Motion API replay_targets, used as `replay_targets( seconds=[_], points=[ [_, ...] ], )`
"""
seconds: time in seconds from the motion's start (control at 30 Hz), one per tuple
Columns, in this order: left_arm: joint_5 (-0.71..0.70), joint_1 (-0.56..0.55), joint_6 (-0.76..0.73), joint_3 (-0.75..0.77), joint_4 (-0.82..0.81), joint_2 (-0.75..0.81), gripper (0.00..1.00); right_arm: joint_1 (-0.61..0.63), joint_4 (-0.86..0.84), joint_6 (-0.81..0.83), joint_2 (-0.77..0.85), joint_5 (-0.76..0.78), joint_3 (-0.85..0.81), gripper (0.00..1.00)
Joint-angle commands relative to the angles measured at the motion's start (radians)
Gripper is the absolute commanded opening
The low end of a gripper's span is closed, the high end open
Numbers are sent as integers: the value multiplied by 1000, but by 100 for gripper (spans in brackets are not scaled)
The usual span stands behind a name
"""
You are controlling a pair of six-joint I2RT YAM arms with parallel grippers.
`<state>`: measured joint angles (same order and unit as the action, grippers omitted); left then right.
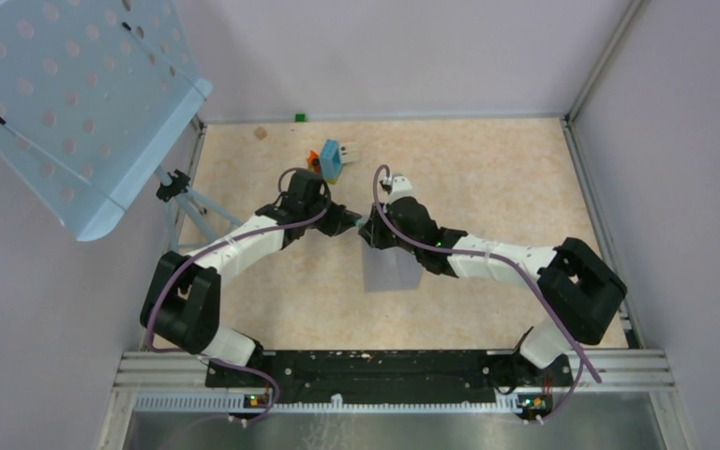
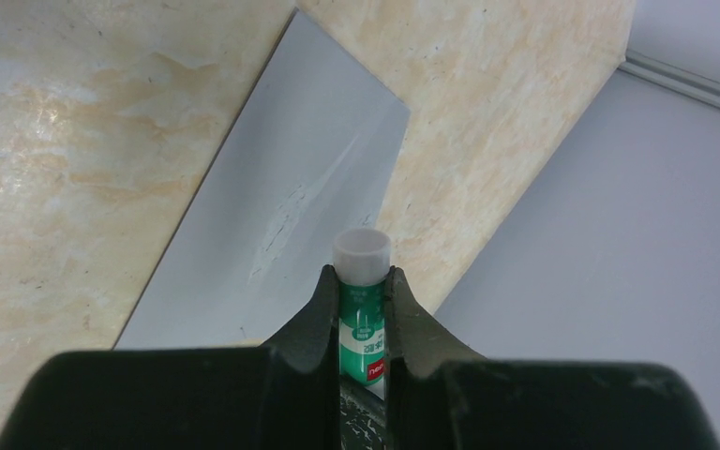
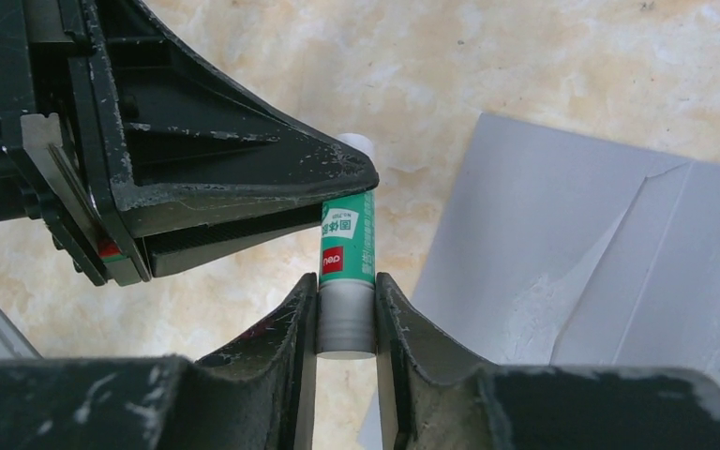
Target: Place the letter into the envelope and seal it
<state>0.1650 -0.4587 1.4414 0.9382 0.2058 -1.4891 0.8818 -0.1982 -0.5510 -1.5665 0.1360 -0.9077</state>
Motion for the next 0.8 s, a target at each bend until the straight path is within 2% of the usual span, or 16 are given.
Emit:
replay_targets(
  seconds=[0.0,0.07,0.13,0.2,0.27,0.37,0.43,0.6,0.67,0.77],
  points=[
    [23,5,-22,-1,-37,34,9,9,17,12,20,28,-17,16],
    [40,5,-78,6,-42,36,27,8,42,16,28,33,-30,8],
    [57,5,-186,23,-45,36,52,6,83,19,43,37,-46,2],
    [71,5,-298,29,-54,43,77,-9,126,14,71,20,-52,0],
    [56,7,-427,27,-61,81,91,-40,177,5,98,-19,-57,0],
    [-3,6,-668,34,-73,148,98,-102,276,4,140,-119,-58,0],
    [-1,6,-871,28,-120,194,97,-133,356,22,173,-164,-67,0],
    [177,-10,-1357,-6,-213,295,97,-207,546,87,271,-293,-68,0],
    [261,-44,-1573,-47,-263,331,94,-223,637,125,306,-342,-83,0],
    [364,-122,-1806,-117,-312,375,93,-224,752,171,356,-381,-110,0]
  ],
)
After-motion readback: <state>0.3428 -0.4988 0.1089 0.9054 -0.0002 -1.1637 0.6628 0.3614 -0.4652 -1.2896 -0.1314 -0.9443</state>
